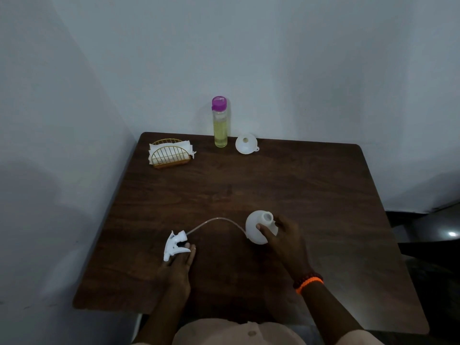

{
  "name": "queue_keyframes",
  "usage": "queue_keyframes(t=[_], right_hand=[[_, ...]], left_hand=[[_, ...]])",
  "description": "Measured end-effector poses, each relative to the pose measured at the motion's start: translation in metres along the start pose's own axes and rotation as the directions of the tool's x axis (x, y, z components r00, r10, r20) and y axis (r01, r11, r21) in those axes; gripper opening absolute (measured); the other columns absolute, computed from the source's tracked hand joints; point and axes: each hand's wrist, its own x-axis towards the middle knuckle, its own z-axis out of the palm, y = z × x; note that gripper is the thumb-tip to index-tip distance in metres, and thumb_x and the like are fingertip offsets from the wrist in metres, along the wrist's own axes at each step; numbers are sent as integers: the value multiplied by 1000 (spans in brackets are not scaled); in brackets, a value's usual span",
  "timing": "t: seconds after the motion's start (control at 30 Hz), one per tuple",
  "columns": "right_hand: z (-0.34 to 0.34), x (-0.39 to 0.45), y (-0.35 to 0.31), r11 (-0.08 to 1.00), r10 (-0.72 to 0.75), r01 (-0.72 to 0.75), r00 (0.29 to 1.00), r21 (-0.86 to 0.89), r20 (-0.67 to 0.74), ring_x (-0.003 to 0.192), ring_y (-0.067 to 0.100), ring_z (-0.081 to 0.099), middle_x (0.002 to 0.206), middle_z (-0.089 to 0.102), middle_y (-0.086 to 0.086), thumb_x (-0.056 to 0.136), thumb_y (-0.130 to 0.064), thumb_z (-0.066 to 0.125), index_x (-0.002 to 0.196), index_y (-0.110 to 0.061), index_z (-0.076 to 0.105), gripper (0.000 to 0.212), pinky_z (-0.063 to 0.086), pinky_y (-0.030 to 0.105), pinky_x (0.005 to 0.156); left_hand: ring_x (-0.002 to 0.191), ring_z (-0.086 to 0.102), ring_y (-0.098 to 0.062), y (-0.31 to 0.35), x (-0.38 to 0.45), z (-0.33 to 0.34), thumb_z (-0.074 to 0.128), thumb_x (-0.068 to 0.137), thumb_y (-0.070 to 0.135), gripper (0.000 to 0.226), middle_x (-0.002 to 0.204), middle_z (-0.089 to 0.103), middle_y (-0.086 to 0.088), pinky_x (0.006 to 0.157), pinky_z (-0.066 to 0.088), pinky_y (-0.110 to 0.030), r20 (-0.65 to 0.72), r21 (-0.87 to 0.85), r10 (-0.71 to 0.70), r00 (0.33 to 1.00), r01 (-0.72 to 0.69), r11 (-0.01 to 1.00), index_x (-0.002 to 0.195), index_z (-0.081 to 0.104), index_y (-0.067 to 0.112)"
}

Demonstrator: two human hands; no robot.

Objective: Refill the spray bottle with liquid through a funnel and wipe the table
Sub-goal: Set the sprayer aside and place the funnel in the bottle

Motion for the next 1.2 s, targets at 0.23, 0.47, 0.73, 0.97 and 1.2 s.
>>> queue_keyframes(t=[0.23, 0.47, 0.73, 0.97, 1.2], right_hand=[[0, 0, 1, 1000, 8, -9, 1000, -10, -9, 110, 12, 64, 119, 70, -5, 79, -45, 80, 122, -23, 66, 50, 57, 32, 86], [-1, 0, -1, 1000, 7, -7, 1000, -9, -3, 106, 7, 64, 115, 70, -9, 79, -43, 80, 120, -23, 68, 47, 54, 22, 81], [3, 1, 3, 999, 41, -41, 999, -6, -8, 109, 8, 61, 121, 68, -9, 77, -49, 80, 123, -24, 65, 55, 51, 22, 83], [0, 0, 4, 999, 30, -30, 1000, -29, -10, 108, 9, 64, 119, 70, -9, 75, -49, 80, 122, -26, 65, 54, 58, 35, 88], [-16, 0, 1, 999, -3, 5, 999, -44, 46, 109, 0, 56, 122, 61, -15, 78, -37, 82, 133, -26, 57, 61, 40, 5, 77]], left_hand=[[98, 65, -27, 5, 12, -9, 50, 101, -2, 31, 138, 59, -28, 68, 60, -21, -43, 248, -177, 983, 182, 951, 131, 55, -6], [83, 67, -23, 8, 10, -15, 59, 96, -5, 16, 109, 69, -18, 61, 62, -20, -47, 286, -215, 975, 220, 933, 109, 66, -10], [94, 68, -28, 7, 9, -15, 57, 98, -4, 24, 126, 65, -24, 78, 62, -28, -21, 337, -228, 973, 222, 915, 121, 62, -12], [86, 78, -34, -2, -9, 27, 73, 88, 0, 17, 92, 78, -21, 70, 66, -34, 108, 485, -154, 982, 83, 871, 105, 70, -5], [83, 79, -24, 0, -13, 101, 69, 92, 6, 12, 93, 79, -12, 83, 64, -46, 340, 640, -58, 938, -186, 745, 104, 72, 10]])
